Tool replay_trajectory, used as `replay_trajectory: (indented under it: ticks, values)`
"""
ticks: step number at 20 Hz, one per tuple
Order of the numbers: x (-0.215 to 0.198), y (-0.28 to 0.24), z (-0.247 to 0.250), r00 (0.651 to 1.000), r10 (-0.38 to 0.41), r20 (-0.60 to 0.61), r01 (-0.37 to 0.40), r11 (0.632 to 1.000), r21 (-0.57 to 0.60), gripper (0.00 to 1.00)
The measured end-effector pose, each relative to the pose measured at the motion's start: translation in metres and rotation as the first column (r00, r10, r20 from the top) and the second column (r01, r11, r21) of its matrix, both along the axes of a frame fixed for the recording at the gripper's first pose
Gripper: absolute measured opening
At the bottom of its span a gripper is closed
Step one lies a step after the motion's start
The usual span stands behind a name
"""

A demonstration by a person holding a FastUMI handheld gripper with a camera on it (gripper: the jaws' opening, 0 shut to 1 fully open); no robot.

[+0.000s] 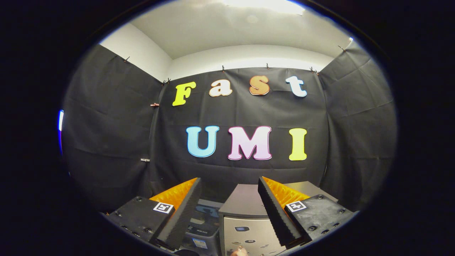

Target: Put the clothes into the washing machine and then close the washing machine lid.

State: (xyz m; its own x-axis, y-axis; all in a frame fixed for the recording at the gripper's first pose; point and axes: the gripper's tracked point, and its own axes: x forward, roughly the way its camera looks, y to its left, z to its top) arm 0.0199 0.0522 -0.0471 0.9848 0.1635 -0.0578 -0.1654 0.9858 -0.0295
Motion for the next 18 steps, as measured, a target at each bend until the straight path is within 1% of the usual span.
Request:
replay_trajectory:
  ticks: [2,5,13,18]
  values:
    - [-0.008,-0.005,-0.001,1.0,-0.007,0.004,0.007,1.0,-0.005,0.99]
    - [-0.015,-0.007,0.0,1.0,0.002,0.012,-0.002,1.0,-0.012,0.99]
    - [-0.018,-0.003,0.009,0.999,0.002,0.048,-0.001,1.0,-0.013,0.99]
    - [-0.02,-0.002,0.007,0.999,-0.001,0.04,0.002,1.0,-0.021,0.99]
